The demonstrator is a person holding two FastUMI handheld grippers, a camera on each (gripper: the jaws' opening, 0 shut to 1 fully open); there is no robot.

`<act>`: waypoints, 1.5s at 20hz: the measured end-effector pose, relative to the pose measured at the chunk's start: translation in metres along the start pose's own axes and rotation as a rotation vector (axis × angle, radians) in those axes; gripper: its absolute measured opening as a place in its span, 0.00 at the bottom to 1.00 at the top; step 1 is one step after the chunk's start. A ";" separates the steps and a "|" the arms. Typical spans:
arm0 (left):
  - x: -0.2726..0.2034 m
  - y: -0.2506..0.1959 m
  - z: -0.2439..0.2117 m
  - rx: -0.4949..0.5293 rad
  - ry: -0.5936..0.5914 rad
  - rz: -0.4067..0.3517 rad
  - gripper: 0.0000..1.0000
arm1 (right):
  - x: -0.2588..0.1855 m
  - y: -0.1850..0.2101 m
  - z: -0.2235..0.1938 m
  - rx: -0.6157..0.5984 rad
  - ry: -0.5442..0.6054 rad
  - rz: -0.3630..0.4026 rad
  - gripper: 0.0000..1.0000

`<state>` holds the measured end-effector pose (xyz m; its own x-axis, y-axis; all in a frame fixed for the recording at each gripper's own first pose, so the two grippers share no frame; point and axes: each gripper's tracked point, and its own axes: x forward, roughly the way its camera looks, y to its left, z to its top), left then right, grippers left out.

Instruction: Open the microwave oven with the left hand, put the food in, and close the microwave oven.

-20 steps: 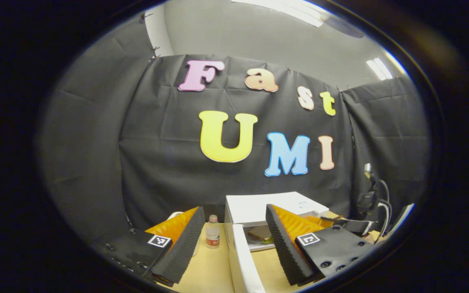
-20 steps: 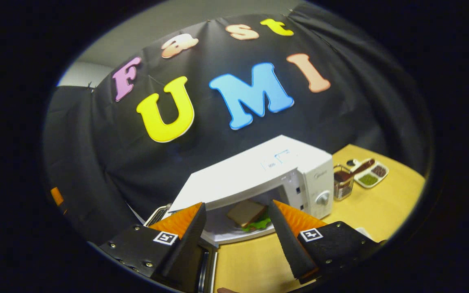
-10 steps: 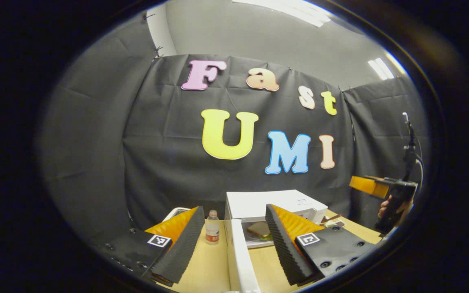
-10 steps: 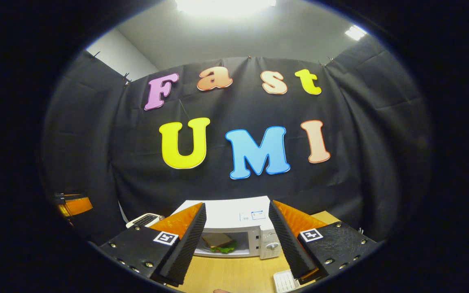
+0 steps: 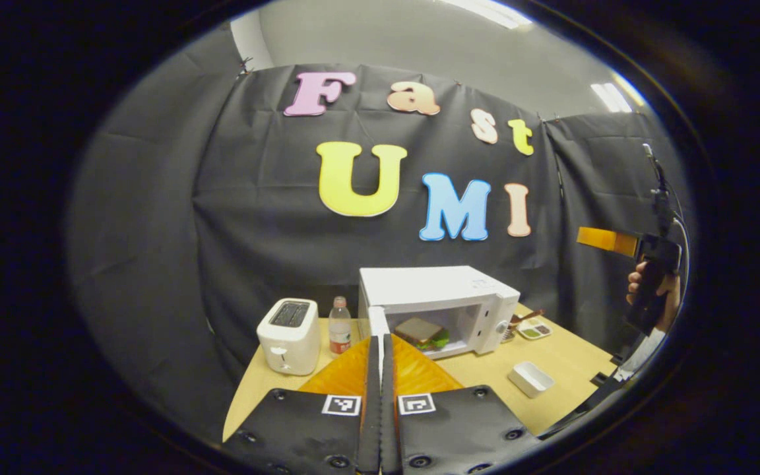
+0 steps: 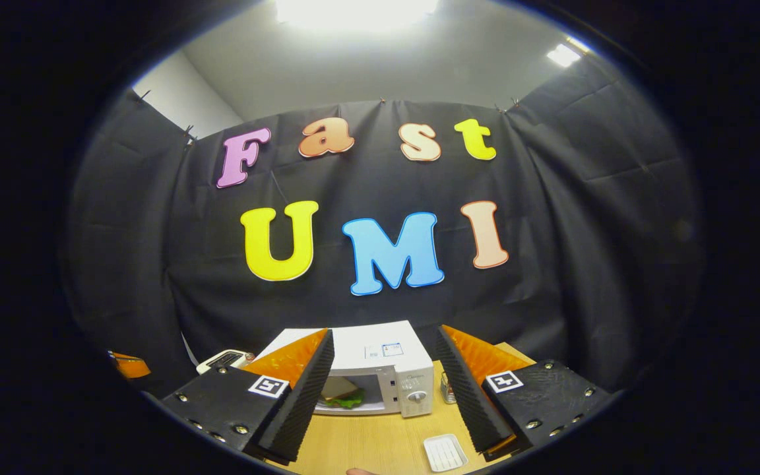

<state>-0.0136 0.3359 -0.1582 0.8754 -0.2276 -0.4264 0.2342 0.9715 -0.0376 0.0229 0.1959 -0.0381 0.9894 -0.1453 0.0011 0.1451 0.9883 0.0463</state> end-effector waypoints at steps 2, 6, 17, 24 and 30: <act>-0.017 0.018 -0.034 0.001 0.071 0.032 0.06 | -0.001 0.001 -0.002 -0.008 0.006 0.007 0.93; -0.038 0.022 -0.097 -0.011 0.212 0.049 0.06 | 0.006 0.000 0.003 -0.025 -0.007 0.031 0.93; -0.025 -0.049 -0.124 -0.018 0.277 0.049 0.06 | 0.034 -0.038 -0.001 -0.052 0.024 0.067 0.93; -0.001 -0.117 -0.125 0.012 0.305 -0.039 0.07 | 0.043 -0.078 0.006 -0.067 0.027 0.061 0.93; 0.024 -0.174 -0.126 0.017 0.313 -0.096 0.07 | 0.052 -0.099 0.007 -0.046 0.031 0.093 0.93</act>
<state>-0.0870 0.1699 -0.2757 0.6772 -0.2842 -0.6787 0.3193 0.9445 -0.0770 0.0599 0.0902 -0.0352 0.9983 -0.0521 -0.0274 0.0521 0.9986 0.0014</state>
